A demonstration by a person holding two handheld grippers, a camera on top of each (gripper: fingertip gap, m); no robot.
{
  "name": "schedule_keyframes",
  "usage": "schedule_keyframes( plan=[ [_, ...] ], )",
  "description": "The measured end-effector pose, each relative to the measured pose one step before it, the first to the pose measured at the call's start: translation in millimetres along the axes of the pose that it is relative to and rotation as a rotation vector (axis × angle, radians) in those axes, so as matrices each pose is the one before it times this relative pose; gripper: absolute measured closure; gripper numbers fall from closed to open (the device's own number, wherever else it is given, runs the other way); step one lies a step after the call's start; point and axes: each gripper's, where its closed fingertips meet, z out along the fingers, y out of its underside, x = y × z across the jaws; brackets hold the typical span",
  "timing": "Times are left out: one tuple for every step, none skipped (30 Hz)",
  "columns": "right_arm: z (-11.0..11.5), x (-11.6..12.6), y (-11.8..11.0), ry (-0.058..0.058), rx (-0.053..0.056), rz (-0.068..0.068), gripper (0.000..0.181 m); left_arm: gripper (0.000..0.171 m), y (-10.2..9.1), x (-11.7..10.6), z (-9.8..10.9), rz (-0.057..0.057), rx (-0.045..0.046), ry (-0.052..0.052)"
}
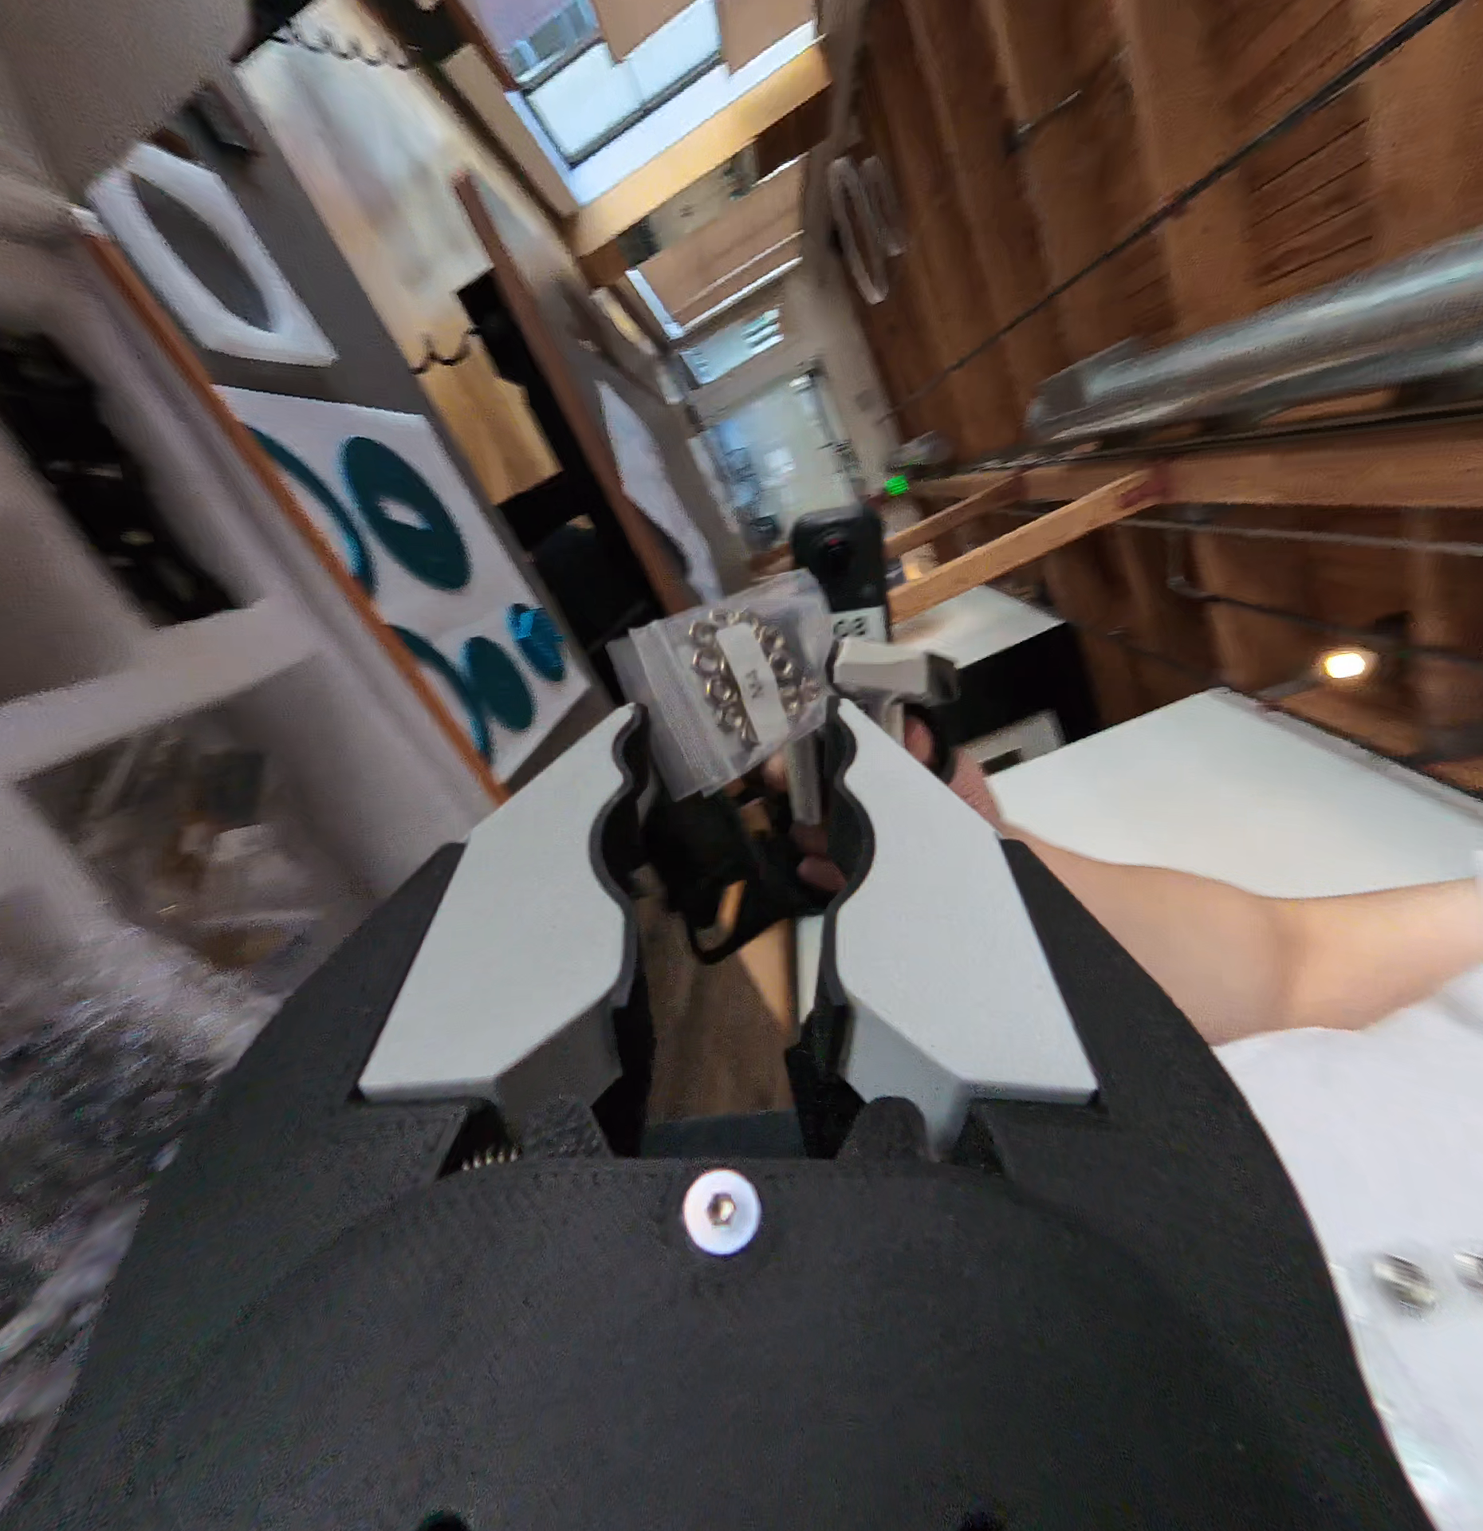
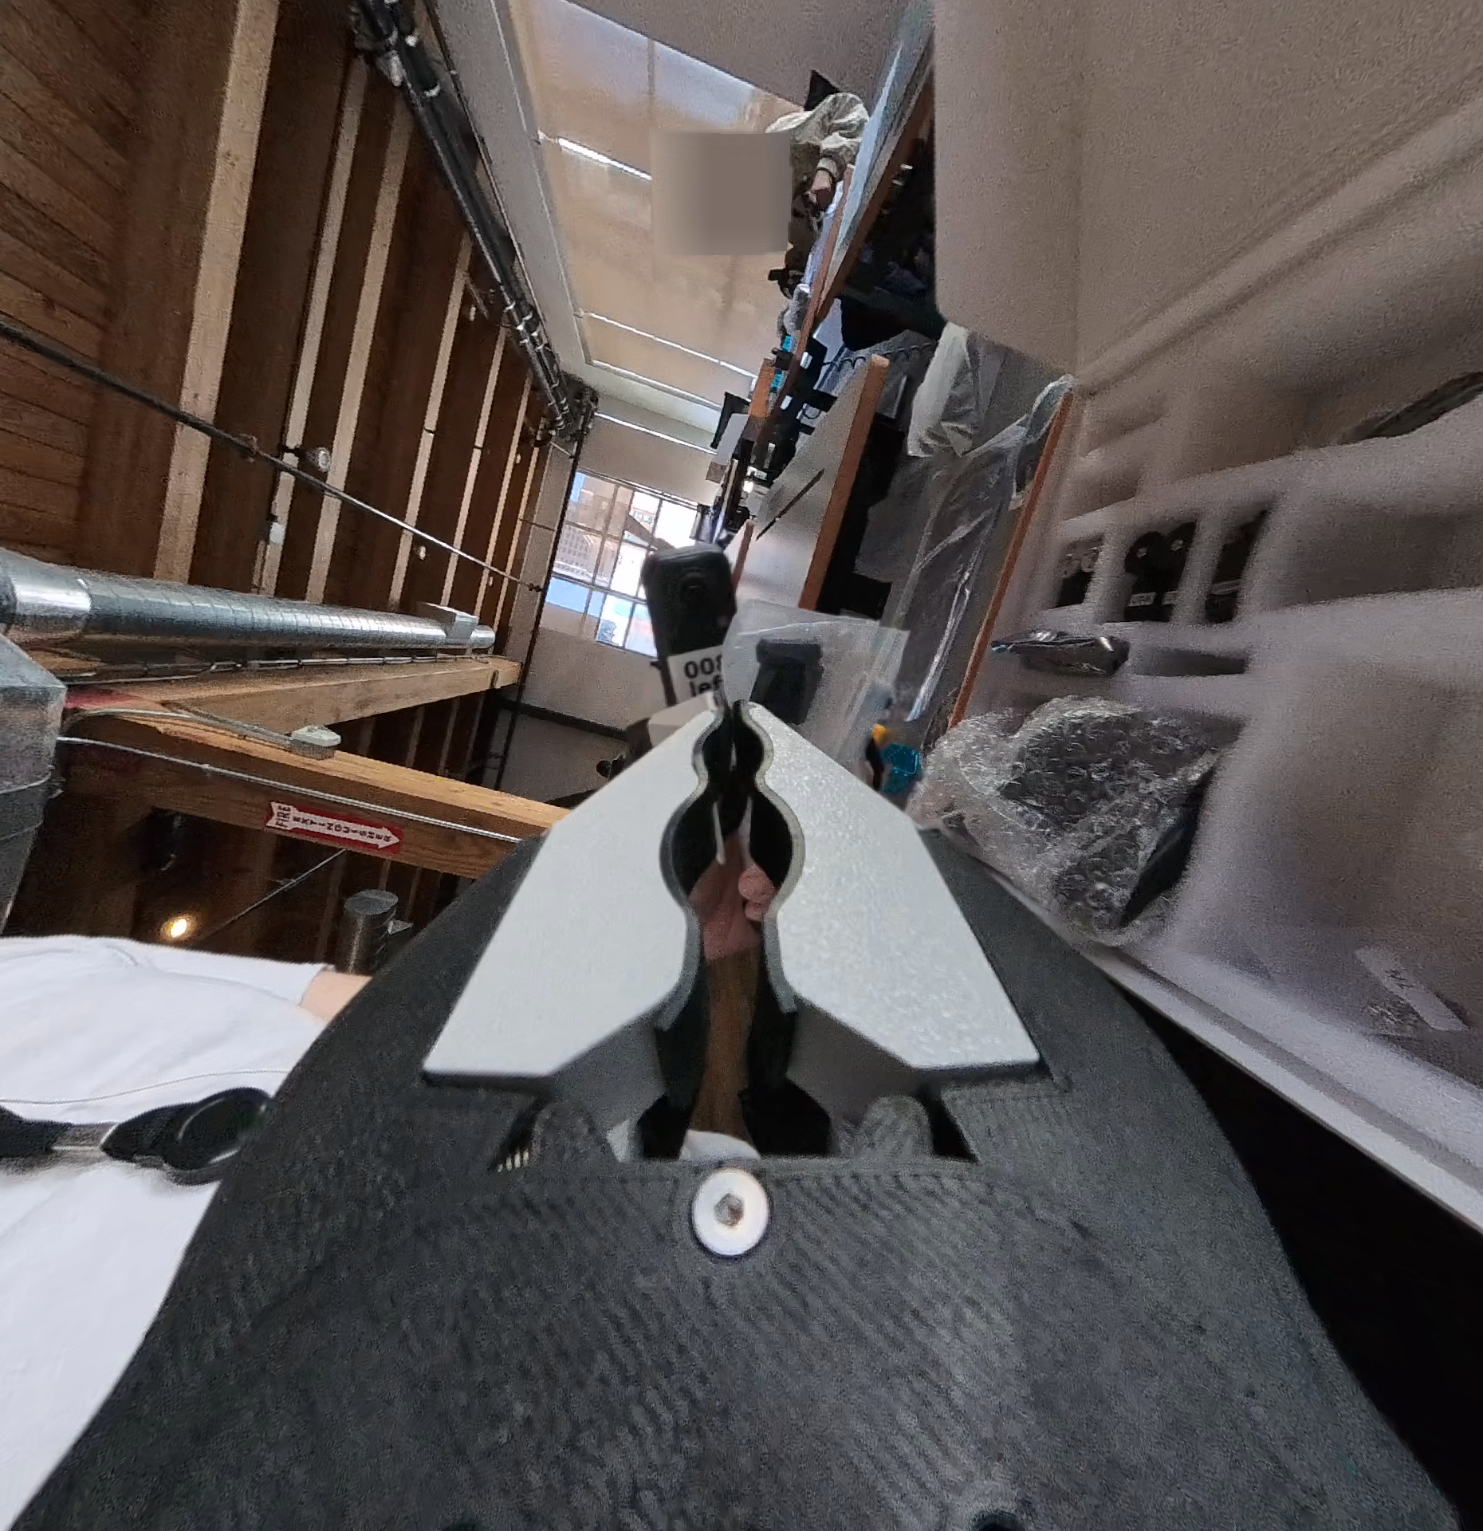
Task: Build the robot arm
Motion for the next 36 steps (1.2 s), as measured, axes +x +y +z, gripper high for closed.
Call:
schedule_keyframes(
  plan=[
    [-0.08,-6.91,0.31,-0.0172,0.0043,-0.0118,0.181,0.143,-5.12,9.43,3.00,-0.0508,0.01414,0.0834],
    [-0.60,-6.32,-0.70,-0.0195,0.0085,-0.0101,0.181,0.146,-2.12,4.25,2.40,-0.0317,-0.00155,0.0410],
    [-1.17,-4.12,-0.89,-0.0125,0.0046,-0.0051,0.181,0.151,0.56,0.63,1.84,-0.0070,-0.01539,0.0077],
    [-1.77,-1.84,-1.07,-0.0041,0.0036,-0.0036,0.181,0.159,1.33,1.55,1.46,0.0094,-0.01647,0.0049],
    [-2.25,-1.11,-1.33,-0.0075,0.0039,-0.0021,0.181,0.164,0.78,2.26,0.99,0.0137,-0.01107,0.0075],
    [-2.58,-0.11,-1.83,-0.0072,0.0057,0.0044,0.181,0.167,0.11,1.65,0.56,0.0080,-0.00574,0.0071],
    [-2.82,2.85,-0.64,0.0057,-0.0013,0.0035,0.181,0.170,-0.31,0.38,0.19,-0.0024,-0.00489,0.0069],
    [-3.00,6.66,1.05,0.0233,-0.0104,0.0008,0.181,0.171,-0.74,-1.15,-0.20,-0.0079,-0.00343,0.0031],
    [-2.87,7.57,1.32,0.0223,-0.0105,0.0035,0.181,0.171,-0.69,-4.32,-0.87,-0.0084,-0.00386,-0.0134],
    [-1.68,9.26,3.56,0.0286,-0.0217,0.0078,0.181,0.171,1.15,-5.83,-0.24,-0.0077,-0.01589,-0.0218],
    [-0.82,8.89,4.00,0.0243,-0.0233,0.0047,0.181,0.171,3.16,-7.10,0.27,-0.0062,-0.02821,-0.0290],
    [-0.46,8.09,2.67,0.0186,-0.0147,-0.0035,0.181,0.171,4.35,-8.93,0.42,-0.0044,-0.03697,-0.0378],
    [0.08,9.80,3.14,0.0267,-0.0189,-0.0047,0.181,0.171,4.25,-9.32,0.66,-0.0014,-0.03898,-0.0362],
    [0.52,11.38,3.77,0.0297,-0.0227,0.0082,0.181,0.171,2.97,-8.72,1.07,-0.0009,-0.03134,-0.0290],
    [1.20,10.56,3.07,0.0206,-0.0206,0.0167,0.181,0.171,2.53,-9.82,1.61,-0.0098,-0.03109,-0.0283],
    [1.24,10.45,1.86,0.0226,-0.0144,0.0177,0.181,0.171,2.31,-10.36,2.36,-0.0176,-0.03319,-0.0260],
    [1.22,11.44,1.84,0.0321,-0.0173,0.0180,0.181,0.171,1.95,-9.69,2.86,-0.0234,-0.03404,-0.0216],
    [1.38,9.27,2.18,0.0227,-0.0261,0.0053,0.181,0.171,1.11,-8.11,2.99,-0.0254,-0.03301,-0.0164],
    [0.92,9.12,1.63,0.0299,-0.0263,-0.0105,0.181,0.171,-0.38,-6.02,2.93,-0.0165,-0.02445,-0.0124],
    [0.06,12.03,1.88,0.0551,-0.0282,-0.0158,0.181,0.171,-0.86,-5.40,2.89,-0.0060,-0.02051,-0.0189],
    [-0.02,11.91,2.48,0.0575,-0.0328,-0.0194,0.181,0.171,0.16,-6.43,2.98,0.0016,-0.02668,-0.0319],
    [0.41,8.02,2.25,0.0380,-0.0326,-0.0223,0.181,0.171,1.17,-6.49,3.08,0.0094,-0.03377,-0.0369],
    [0.25,7.04,2.33,0.0377,-0.0345,-0.0244,0.179,0.171,2.02,-5.17,2.88,0.0113,-0.03712,-0.0308],
    [-0.23,7.32,2.72,0.0458,-0.0380,-0.0277,0.173,0.171,2.09,-3.77,2.61,0.0081,-0.03688,-0.0233],
    [-0.86,3.39,2.76,0.0285,-0.0370,-0.0403,0.175,0.171,1.21,-2.10,2.09,0.0101,-0.03194,-0.0156],
    [-1.75,2.19,1.96,0.0336,-0.0322,-0.0502,0.175,0.171,0.71,-1.15,1.44,0.0136,-0.02869,-0.0121],
    [-2.89,4.29,1.58,0.0541,-0.0277,-0.0591,0.172,0.171,0.32,-0.94,0.82,0.0149,-0.02807,-0.0141],
    [-3.10,6.51,2.04,0.0689,-0.0272,-0.0562,0.165,0.171,0.12,-0.39,0.24,0.0167,-0.02643,-0.0124],
    [-2.88,3.64,2.01,0.0465,-0.0287,-0.0491,0.158,0.171,0.16,1.64,-0.17,0.0158,-0.02800,-0.0003],
    [-3.36,-0.02,-0.78,0.0224,-0.0111,-0.0453,0.155,0.171,0.55,3.24,-0.38,0.0138,-0.03090,0.0091],
    [-4.01,-3.04,-4.72,0.0044,0.0131,-0.0415,0.155,0.171,0.59,2.51,-1.12,0.0150,-0.03023,0.0031],
    [-4.05,-4.43,-7.14,-0.0062,0.0259,-0.0380,0.155,0.171,0.76,2.04,-1.83,0.0174,-0.02998,-0.0026],
    [-3.10,-5.06,-7.22,-0.0137,0.0232,-0.0394,0.154,0.171,0.79,3.37,-2.17,0.0175,-0.02884,0.0049],
    [-1.52,-3.87,-5.07,-0.0137,0.0088,-0.0412,0.153,0.171,-0.48,3.69,-2.45,0.0164,-0.01972,0.0054],
    [0.45,-1.30,-2.07,-0.0069,-0.0074,-0.0419,0.154,0.171,-1.44,1.87,-2.66,0.0163,-0.01075,-0.0072],
    [2.33,1.64,1.67,0.0045,-0.0273,-0.0455,0.154,0.171,-1.27,0.11,-2.48,0.0174,-0.01051,-0.0161]
  ],
)
